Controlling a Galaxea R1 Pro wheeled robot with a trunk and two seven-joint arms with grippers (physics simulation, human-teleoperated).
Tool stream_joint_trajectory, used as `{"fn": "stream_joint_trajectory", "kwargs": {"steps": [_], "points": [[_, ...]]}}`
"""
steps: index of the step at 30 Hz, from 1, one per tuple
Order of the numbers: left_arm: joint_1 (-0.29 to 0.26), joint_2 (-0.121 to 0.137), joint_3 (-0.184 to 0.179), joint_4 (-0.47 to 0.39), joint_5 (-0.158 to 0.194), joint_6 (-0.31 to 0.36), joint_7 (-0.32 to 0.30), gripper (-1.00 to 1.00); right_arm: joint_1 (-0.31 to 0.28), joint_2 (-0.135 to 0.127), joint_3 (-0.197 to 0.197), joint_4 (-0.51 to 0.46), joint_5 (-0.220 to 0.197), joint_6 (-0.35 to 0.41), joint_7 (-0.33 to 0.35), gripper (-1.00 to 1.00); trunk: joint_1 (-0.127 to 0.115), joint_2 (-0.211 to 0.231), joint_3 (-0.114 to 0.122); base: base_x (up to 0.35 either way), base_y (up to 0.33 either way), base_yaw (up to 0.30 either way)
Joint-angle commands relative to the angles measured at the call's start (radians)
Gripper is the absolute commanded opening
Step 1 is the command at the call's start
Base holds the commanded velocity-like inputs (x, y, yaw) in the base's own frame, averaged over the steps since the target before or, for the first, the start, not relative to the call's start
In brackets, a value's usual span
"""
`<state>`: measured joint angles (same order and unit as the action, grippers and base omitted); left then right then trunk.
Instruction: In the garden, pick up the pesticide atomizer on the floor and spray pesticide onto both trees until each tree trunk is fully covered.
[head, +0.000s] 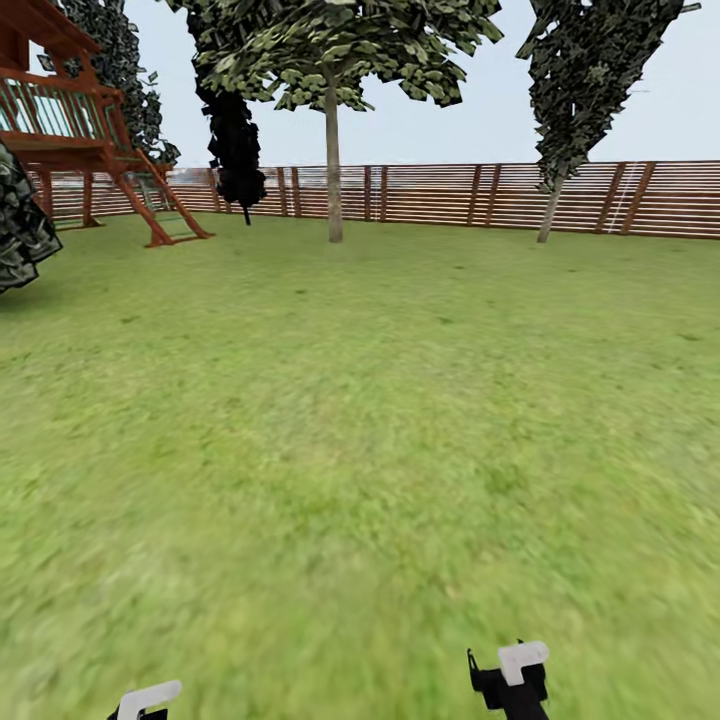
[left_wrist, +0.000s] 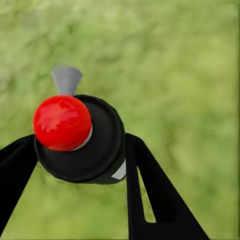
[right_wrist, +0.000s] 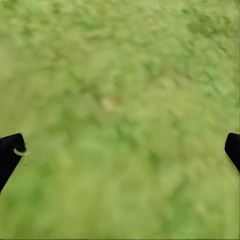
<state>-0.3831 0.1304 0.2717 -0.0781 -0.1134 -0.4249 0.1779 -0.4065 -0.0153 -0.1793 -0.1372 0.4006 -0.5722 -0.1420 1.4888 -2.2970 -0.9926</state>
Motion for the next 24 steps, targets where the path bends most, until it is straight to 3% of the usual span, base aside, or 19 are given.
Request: {"fn": "stream_joint_trajectory", "kwargs": {"steps": [1,7,15,24], "points": [[0.000,0.000,0.000,0.000,0.000,0.000,0.000,-1.00,0.000,0.000,0.000,0.000,0.000,0.000,0.000,1.00,0.000,0.000,0.000,0.339,0.000,0.000],[0.000,0.000,0.000,0.000,-0.001,0.000,0.000,-1.00,0.000,0.000,0.003,0.002,0.003,0.000,0.003,1.00,0.000,0.000,0.000,0.340,0.000,0.014],[0.000,0.000,0.000,0.000,-0.001,0.000,0.000,-1.00,0.000,0.000,0.003,0.002,0.004,0.000,0.001,1.00,0.000,0.000,-0.008,0.340,0.009,0.155],[0.000,-0.001,0.000,0.000,-0.002,0.000,0.000,-1.00,0.000,-0.001,0.003,0.002,0.003,0.000,0.002,1.00,0.000,0.000,-0.008,0.339,0.070,0.010]]}}
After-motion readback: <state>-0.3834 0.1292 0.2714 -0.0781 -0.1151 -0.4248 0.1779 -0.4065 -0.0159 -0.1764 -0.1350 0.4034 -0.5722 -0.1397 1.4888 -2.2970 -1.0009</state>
